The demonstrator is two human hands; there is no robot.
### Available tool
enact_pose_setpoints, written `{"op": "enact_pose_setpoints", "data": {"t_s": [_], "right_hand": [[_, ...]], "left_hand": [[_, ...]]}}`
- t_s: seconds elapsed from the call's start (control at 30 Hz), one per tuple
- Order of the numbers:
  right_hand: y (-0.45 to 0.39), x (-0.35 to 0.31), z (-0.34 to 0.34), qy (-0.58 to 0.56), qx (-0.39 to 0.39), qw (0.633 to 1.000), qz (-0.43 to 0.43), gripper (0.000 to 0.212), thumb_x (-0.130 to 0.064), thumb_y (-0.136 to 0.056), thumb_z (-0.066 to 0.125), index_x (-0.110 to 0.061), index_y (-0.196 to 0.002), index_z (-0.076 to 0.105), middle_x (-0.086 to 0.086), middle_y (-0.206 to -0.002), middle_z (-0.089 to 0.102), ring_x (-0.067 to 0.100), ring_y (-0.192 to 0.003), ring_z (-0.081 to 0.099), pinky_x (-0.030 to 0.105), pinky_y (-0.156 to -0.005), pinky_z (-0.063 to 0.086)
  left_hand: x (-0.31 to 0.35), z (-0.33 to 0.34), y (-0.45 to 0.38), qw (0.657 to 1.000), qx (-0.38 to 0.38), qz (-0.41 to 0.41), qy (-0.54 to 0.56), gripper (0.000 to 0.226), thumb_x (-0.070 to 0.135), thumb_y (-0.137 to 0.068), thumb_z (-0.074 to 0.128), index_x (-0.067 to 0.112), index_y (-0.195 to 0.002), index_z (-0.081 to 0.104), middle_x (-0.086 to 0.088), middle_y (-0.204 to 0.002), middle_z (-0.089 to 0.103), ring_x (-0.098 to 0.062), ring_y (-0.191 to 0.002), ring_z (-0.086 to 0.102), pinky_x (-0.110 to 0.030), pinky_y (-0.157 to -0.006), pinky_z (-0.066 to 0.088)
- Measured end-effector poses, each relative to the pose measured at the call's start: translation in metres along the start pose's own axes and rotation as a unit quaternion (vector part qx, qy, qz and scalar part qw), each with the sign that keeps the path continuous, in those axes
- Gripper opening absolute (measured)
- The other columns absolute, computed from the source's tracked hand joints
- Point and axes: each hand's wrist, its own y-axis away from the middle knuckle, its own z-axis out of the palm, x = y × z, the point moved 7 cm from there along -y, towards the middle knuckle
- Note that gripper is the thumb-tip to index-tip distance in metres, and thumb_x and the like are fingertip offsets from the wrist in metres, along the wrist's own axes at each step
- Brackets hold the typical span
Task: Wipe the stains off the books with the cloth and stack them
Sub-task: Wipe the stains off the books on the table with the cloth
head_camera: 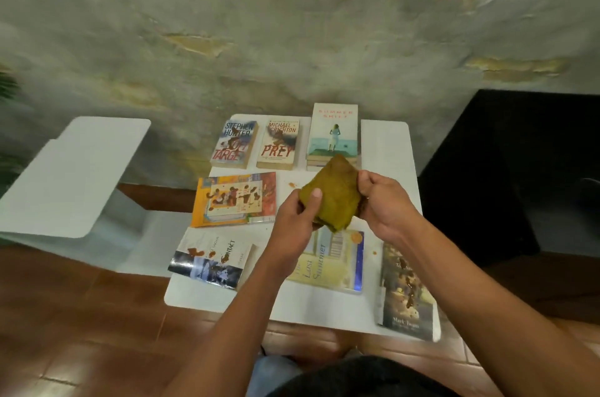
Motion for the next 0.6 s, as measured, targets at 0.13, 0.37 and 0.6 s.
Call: {"op": "enact_pose_setpoints", "data": {"t_s": [0.13,0.37,0.6], "right_hand": [[0.007,-0.008,-0.001,-0.001,-0.01,1.0,0.003,0.034,-0.03,-0.104,0.047,-0.007,-0.123,0.064,0.01,-0.111,0.074,0.03,-0.102,0.071,0.057,-0.095,0.052],[0.028,-0.025,0.002,0.058,-0.081,0.992,-0.07,0.032,-0.022,-0.095,0.065,-0.022,-0.126,0.056,0.011,-0.124,0.065,0.026,-0.108,0.067,0.049,-0.092,0.057],[0.044,-0.036,0.024,0.424,-0.144,0.854,-0.264,0.088,-0.037,-0.073,0.086,-0.046,-0.146,0.038,-0.011,-0.145,0.044,0.01,-0.131,0.043,0.03,-0.106,0.044]], "left_hand": [[0.01,0.002,0.007,0.998,0.043,0.033,0.031,0.03,0.047,-0.097,0.053,0.028,-0.118,0.061,-0.003,-0.117,0.07,-0.018,-0.108,0.068,-0.04,-0.089,0.06],[0.016,-0.004,0.013,0.994,0.077,0.027,0.069,0.041,0.05,-0.095,0.054,0.021,-0.122,0.064,-0.008,-0.117,0.072,-0.022,-0.108,0.07,-0.042,-0.092,0.059],[0.024,-0.019,0.014,0.995,0.084,0.051,-0.024,0.04,0.046,-0.1,0.053,0.012,-0.116,0.067,-0.01,-0.105,0.072,-0.02,-0.097,0.07,-0.031,-0.077,0.059]]}}
